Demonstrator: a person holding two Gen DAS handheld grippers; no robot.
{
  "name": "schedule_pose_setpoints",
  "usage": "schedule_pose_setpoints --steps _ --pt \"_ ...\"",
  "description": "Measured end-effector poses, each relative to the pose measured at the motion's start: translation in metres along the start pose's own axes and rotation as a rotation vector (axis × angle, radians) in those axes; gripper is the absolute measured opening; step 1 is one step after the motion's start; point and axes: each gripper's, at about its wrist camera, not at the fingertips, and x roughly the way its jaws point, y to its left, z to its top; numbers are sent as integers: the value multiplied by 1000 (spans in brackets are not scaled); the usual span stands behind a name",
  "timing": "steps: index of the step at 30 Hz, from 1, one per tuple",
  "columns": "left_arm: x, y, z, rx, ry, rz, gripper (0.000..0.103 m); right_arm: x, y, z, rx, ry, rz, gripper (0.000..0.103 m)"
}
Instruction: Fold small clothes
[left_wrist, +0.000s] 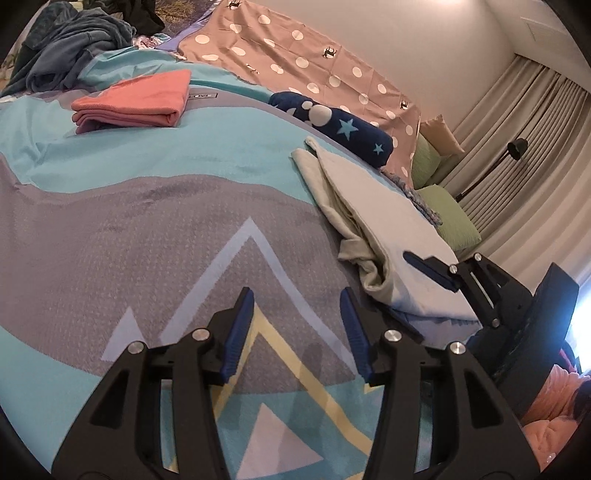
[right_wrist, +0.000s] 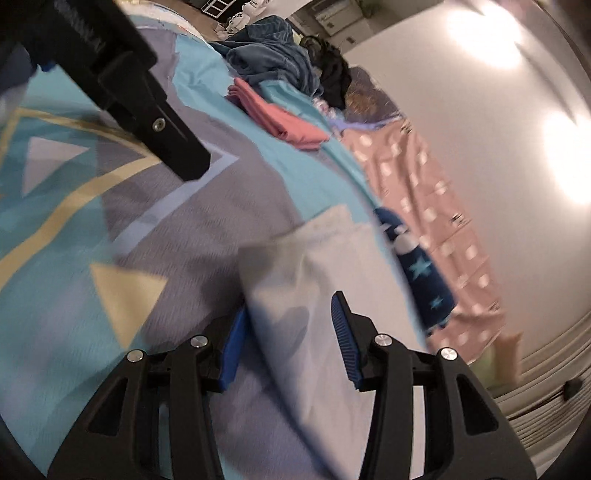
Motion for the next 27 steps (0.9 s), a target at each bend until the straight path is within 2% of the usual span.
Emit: schedule_pose_setpoints --steps 1,3,5,9,10,13,17,19,21,22,23,24,25,27 --pt "0 0 1 -3 0 -2 51 2 0 2 -5 -13 -24 46" --pt "2 2 3 -11 1 -9 51 5 0 4 -12 -47 -55 39" --pt "3 2 6 -7 4 -14 51 5 -2 3 3 -68 -23 6" --pt "11 2 17 7 15 -30 52 -5 -32 -2 164 -120 19 3" --pt "16 1 22 3 22 -54 53 -8 -46 -4 232 -131 47 3" --pt "33 0 37 -27 51 -164 55 -11 -69 -4 360 -139 116 3" --pt "72 5 63 -138 114 -393 61 -12 -61 1 358 -129 142 3" --pt "97 11 77 -215 152 -447 60 -12 -55 1 354 -118 155 3" --pt "114 11 87 -241 167 -465 51 -10 -54 2 356 -115 162 3" --pt "123 10 93 -242 175 -459 39 -10 -53 3 361 -111 168 3" --pt "133 8 100 -237 183 -438 23 -9 -53 3 369 -105 180 3" --pt "141 7 106 -231 189 -406 12 -10 -52 3 380 -100 200 2" --pt "142 5 112 -225 179 -394 5 -11 -52 5 394 -98 255 2" --pt "129 -4 122 -178 129 -399 5 -17 -47 7 380 -98 267 2"
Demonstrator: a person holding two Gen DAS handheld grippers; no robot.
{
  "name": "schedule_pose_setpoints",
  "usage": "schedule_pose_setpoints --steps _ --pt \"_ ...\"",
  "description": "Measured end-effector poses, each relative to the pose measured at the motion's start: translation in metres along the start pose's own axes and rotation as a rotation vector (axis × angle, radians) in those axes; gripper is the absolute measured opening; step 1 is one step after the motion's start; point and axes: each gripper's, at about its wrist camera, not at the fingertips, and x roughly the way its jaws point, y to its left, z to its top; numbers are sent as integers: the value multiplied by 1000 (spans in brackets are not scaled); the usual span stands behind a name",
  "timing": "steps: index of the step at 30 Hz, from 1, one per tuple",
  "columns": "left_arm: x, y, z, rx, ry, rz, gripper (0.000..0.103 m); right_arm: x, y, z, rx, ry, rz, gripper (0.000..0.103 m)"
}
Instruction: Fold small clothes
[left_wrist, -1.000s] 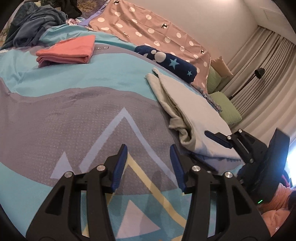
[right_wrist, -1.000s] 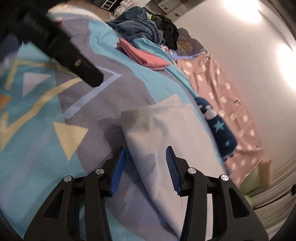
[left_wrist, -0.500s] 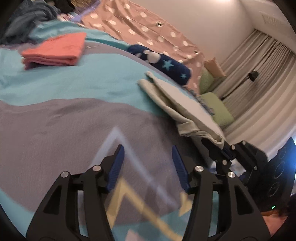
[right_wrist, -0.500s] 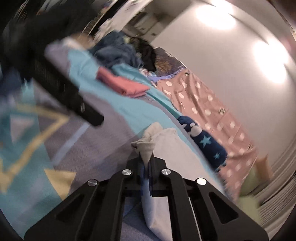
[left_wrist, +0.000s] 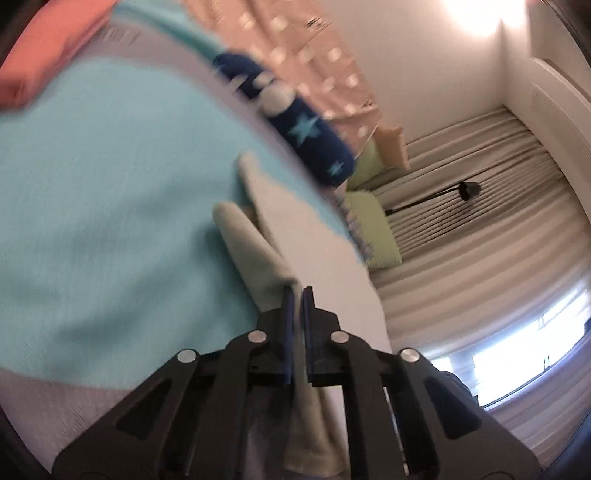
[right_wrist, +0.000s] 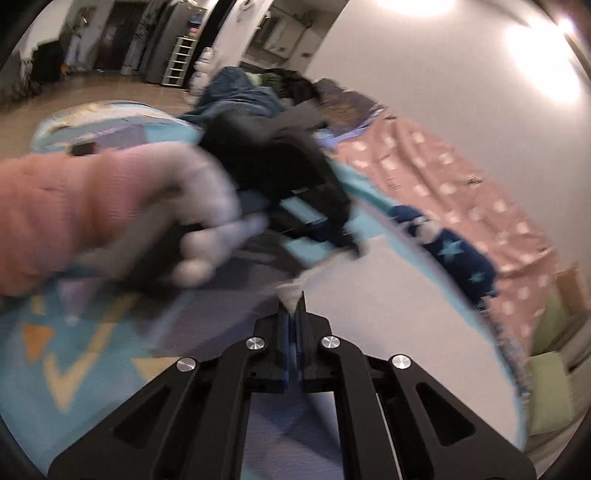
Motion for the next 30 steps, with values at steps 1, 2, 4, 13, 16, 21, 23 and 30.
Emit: schedule_pose_setpoints --steps 1,2,4,13,16,21,23,30 --pt "-8 -14 -1 70 -23 29 5 0 4 -1 -26 2 -1 2" --pt "-12 -20 -2 112 -34 79 3 3 7 -3 -38 23 18 2" --pt "-13 -17 -5 145 -37 215 3 16 11 -9 -43 94 75 2" --pt "-21 1 -9 74 -44 193 46 21 13 -11 -61 124 76 4" --pt "1 -9 -6 122 13 214 52 22 17 -11 -72 126 57 4" --pt "40 -3 13 161 31 380 11 23 20 -12 -46 130 61 5" --pt "45 -7 16 191 35 418 11 14 19 -13 -31 110 90 11" --pt "20 -60 9 337 -34 537 13 -44 -37 -52 184 15 115 21"
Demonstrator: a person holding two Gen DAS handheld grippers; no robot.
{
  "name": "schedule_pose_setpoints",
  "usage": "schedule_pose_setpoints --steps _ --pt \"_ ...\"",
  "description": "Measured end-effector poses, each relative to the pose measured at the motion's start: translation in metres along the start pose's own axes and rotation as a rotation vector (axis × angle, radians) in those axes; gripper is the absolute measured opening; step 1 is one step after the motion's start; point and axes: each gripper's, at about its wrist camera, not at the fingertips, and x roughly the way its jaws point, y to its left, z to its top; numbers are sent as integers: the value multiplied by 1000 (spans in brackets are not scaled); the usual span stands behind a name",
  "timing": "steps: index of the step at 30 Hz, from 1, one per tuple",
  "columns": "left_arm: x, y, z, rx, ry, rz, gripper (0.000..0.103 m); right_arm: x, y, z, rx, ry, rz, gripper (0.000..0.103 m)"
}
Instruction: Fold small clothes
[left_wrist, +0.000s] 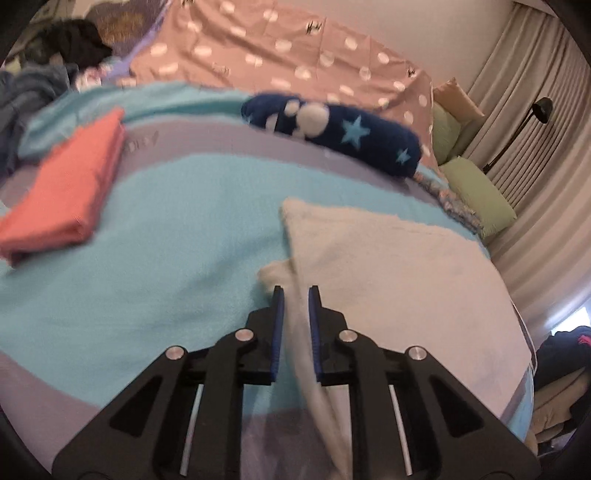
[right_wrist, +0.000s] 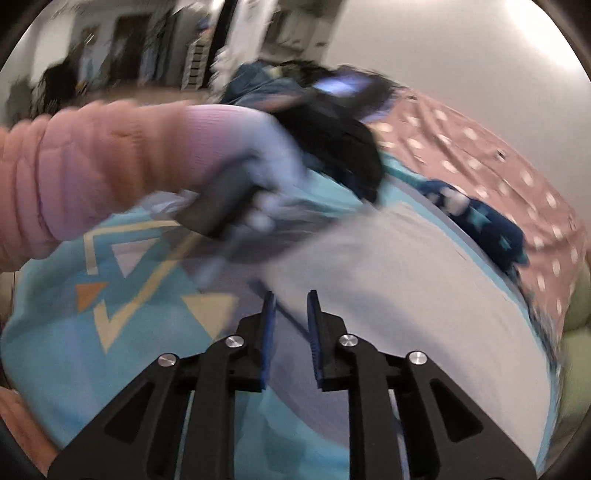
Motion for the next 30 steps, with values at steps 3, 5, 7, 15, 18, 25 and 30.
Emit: schedule_pose_setpoints --steps 3,5,7,15,18,25,30 --pt "-26 -35 7 65 -35 -26 25 -34 -60 -30 196 -17 -37 23" --pt "-33 -67 6 122 -34 -69 31 -54 -97 -51 302 -29 -83 23" --pt "-27 -106 3 185 -16 -118 35 -86 -144 -84 456 -58 -160 24" --pt "38 -282 -62 452 224 -356 38 -165 -238 -229 952 -86 -225 25" --pt "56 -344 -100 576 325 -435 40 -181 -258 -271 1085 -117 -227 25" --pt "83 -423 -171 957 355 -303 61 -189 -284 -298 1139 -147 -239 31" --pt "101 -432 -164 951 311 -223 19 -182 -295 -298 1125 -143 -192 32"
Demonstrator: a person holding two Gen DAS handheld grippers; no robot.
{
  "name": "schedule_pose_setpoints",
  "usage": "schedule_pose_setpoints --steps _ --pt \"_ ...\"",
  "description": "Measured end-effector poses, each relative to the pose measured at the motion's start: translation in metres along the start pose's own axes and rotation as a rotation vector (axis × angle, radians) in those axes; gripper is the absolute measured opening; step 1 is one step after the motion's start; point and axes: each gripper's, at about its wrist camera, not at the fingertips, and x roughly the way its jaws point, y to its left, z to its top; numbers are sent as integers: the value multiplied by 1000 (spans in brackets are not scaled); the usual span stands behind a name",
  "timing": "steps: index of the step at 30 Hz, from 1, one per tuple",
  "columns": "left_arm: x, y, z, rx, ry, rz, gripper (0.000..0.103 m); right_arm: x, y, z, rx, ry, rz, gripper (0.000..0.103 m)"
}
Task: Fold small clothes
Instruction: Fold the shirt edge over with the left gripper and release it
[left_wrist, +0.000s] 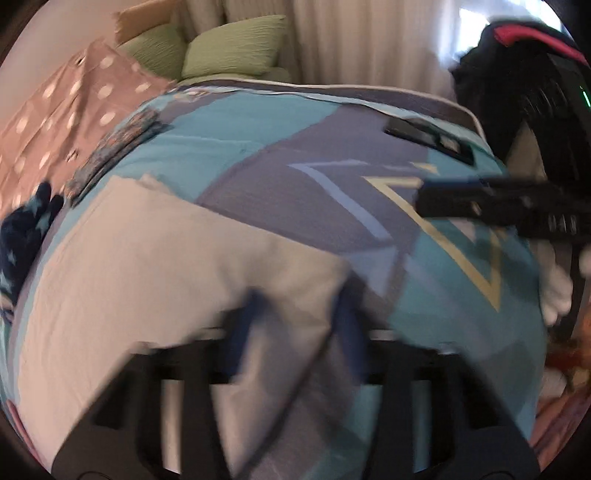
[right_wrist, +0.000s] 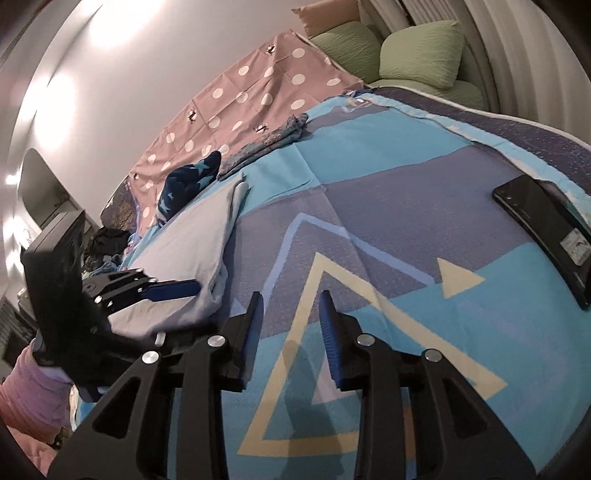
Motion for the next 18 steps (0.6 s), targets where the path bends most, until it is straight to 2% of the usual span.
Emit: schedule_pose_setpoints --steps 1,2,4,7,15,18 --pt "-1 7 1 -40 -6 -16 9 1 2 2 -8 3 4 32" --pt "-7 18 1 -94 -29 -25 8 1 3 4 -20 6 5 32" --pt "-17 34 -5 -156 -64 4 8 3 5 8 -48 14 7 32" --pt "-23 58 -20 -273 -73 -13 8 17 9 20 -76 42 29 32" --pt "-21 65 -31 -350 -99 -44 11 85 34 70 -90 187 205 32" --pt "-22 68 -35 -365 -105 -51 12 119 38 89 -53 244 200 32"
